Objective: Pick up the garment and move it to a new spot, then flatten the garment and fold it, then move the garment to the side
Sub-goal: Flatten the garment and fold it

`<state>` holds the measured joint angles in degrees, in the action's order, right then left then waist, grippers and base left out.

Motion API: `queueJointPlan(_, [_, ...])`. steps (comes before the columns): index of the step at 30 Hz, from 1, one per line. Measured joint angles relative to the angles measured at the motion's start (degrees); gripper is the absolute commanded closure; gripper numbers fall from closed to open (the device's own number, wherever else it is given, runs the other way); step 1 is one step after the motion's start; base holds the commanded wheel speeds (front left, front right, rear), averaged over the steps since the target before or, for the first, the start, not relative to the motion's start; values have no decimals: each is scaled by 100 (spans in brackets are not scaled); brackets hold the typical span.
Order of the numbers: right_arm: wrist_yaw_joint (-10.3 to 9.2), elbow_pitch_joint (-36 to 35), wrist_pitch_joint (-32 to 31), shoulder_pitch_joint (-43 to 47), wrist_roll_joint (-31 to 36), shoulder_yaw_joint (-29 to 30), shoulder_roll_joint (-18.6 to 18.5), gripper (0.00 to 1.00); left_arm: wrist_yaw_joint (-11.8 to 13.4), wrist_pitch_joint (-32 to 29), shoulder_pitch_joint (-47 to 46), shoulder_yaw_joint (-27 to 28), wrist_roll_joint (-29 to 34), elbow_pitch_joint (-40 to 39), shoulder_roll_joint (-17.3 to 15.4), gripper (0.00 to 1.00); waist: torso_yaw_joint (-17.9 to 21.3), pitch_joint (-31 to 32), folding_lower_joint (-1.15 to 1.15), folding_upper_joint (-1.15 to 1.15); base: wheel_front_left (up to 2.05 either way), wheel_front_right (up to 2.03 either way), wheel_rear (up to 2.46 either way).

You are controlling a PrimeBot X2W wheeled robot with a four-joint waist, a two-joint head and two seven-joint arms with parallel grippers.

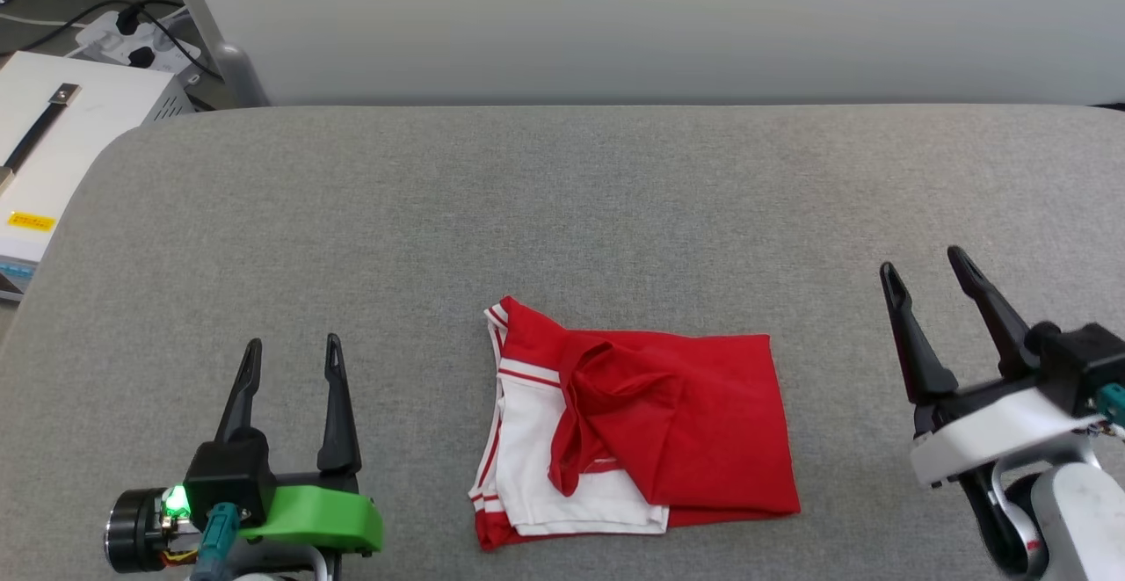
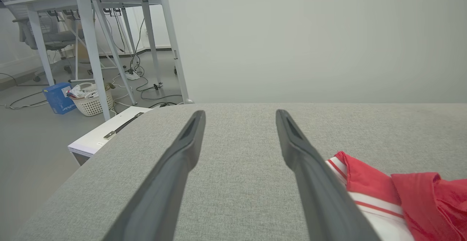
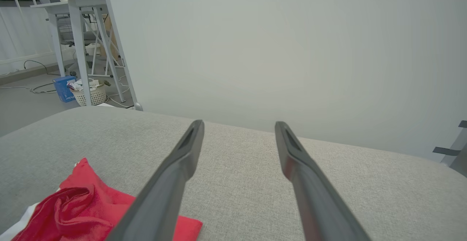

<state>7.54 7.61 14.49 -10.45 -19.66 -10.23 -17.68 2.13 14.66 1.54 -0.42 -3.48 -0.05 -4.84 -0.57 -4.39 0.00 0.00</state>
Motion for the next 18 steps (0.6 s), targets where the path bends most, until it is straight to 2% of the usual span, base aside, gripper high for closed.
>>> queueJointPlan(9, [0,-537,7,1127,390,645,626,0,-89,0,221,-103,81,-4,-10,0,-54,162,0,0,0,0,0])
queueJointPlan(18, [0,-689,-114,1467,465,813,835,0,-94,0,232,-132,99,32,-16,0,-90,174,0,0,0,0,0])
